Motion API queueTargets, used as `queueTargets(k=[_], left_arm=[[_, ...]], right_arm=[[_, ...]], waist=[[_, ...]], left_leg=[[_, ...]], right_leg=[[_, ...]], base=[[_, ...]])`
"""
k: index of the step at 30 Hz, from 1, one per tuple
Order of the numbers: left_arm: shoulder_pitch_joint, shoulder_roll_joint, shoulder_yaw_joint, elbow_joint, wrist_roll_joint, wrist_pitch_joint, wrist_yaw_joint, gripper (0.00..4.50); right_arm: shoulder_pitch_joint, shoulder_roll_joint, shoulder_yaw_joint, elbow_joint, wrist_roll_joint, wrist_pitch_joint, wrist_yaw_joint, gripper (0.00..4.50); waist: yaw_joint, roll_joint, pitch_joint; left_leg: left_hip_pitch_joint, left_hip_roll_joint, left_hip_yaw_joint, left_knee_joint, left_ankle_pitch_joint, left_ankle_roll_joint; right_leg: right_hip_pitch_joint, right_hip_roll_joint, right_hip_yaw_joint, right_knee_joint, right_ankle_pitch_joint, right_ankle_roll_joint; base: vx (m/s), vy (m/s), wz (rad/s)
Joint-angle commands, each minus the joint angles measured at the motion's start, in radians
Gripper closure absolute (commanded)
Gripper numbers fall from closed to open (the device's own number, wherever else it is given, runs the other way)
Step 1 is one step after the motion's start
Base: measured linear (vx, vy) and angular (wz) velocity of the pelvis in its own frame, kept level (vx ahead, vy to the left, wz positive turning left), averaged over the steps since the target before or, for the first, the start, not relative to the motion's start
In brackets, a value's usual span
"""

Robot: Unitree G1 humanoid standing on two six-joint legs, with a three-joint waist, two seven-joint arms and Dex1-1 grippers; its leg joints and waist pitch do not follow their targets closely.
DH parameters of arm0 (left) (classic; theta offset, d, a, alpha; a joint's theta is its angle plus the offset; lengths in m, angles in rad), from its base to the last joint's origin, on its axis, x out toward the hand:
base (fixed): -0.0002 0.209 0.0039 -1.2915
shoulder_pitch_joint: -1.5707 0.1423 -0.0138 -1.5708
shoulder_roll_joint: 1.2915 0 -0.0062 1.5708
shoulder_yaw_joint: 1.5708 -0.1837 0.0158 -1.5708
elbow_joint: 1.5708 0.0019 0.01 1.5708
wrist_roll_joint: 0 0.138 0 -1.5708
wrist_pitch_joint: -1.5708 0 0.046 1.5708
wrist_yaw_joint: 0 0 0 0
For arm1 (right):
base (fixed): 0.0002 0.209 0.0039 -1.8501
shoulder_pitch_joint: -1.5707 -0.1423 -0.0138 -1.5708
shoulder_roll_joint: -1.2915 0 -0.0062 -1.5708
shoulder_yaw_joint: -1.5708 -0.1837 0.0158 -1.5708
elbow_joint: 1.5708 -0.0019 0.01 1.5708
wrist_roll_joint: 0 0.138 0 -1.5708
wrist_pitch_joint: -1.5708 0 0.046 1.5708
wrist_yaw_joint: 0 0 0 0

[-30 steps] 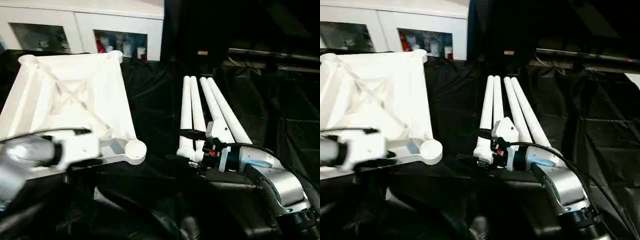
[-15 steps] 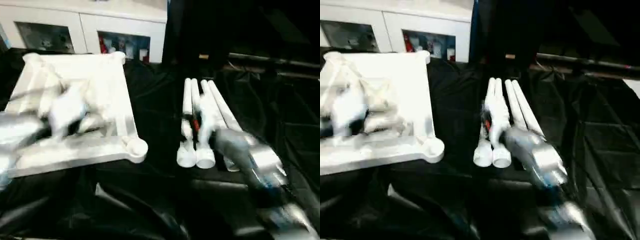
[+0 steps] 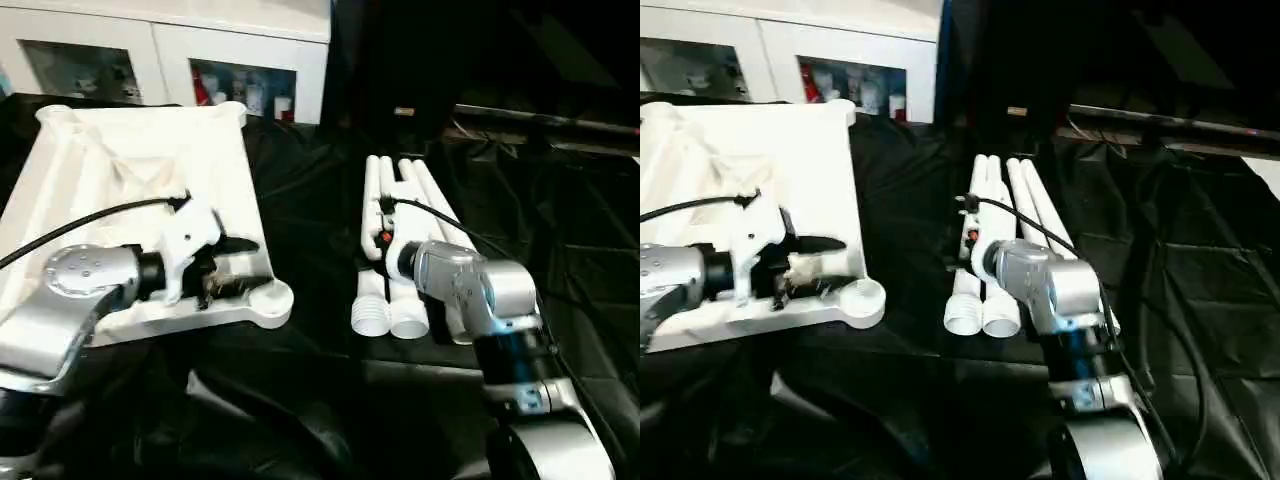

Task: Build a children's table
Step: Pick table leg

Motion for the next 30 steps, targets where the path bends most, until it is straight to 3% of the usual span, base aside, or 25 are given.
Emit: queueTargets(k=[1,8,12,21,29,30], left_arm=[[0.000,0.009,-0.020,-0.024,-0.008,0.012,-0.020,1.42],[0.005,0.041,-0.041,-0.059,-0.034,0.056,-0.072,1.42],[0.006,0.047,-0.045,-0.066,-0.032,0.060,-0.081,1.42],[0.005,0.053,-0.047,-0.084,-0.037,0.075,-0.084,1.42],[-0.001,0.056,-0.066,-0.104,-0.030,0.086,-0.091,1.40],[-0.004,0.058,-0.068,-0.105,-0.023,0.081,-0.089,1.14]], right_arm=[[-0.017,0.001,-0.029,0.024,-0.015,0.040,-0.037,0.00],[-0.046,0.026,-0.079,0.104,-0.025,0.085,-0.116,0.00],[-0.058,0.033,-0.092,0.119,-0.026,0.083,-0.136,0.00],[-0.084,0.032,-0.106,0.185,-0.023,0.101,-0.124,0.00],[-0.088,0.027,-0.105,0.259,-0.027,0.098,-0.111,0.77],[-0.089,0.027,-0.110,0.267,-0.029,0.088,-0.116,0.78]], waist=[[-0.003,0.024,-0.056],[-0.004,0.029,-0.056],[-0.004,0.023,-0.057],[-0.004,0.025,-0.058],[-0.003,0.023,-0.056],[-0.002,0.023,-0.056]], left_leg=[[0.022,0.036,-0.008,-0.083,-0.163,-0.100],[0.024,0.034,-0.010,-0.086,-0.197,-0.122],[0.020,0.034,-0.009,-0.085,-0.179,-0.116],[0.020,0.035,-0.009,-0.086,-0.169,-0.115],[0.018,0.035,-0.009,-0.087,-0.175,-0.113],[0.019,0.036,-0.009,-0.087,-0.175,-0.114]], right_leg=[[0.035,-0.063,0.037,-0.060,-0.156,-0.138],[0.032,-0.065,0.037,-0.063,-0.192,-0.122],[0.036,-0.063,0.037,-0.062,-0.170,-0.125],[0.038,-0.063,0.036,-0.058,-0.143,-0.131],[0.038,-0.064,0.037,-0.061,-0.163,-0.125],[0.037,-0.065,0.037,-0.062,-0.169,-0.124]], base=[[0.000,0.000,0.00],[0.000,0.000,0.00],[0.000,0.000,0.00],[0.000,0.000,0.00],[0.000,0.000,0.00],[0.000,0.000,0.00]])
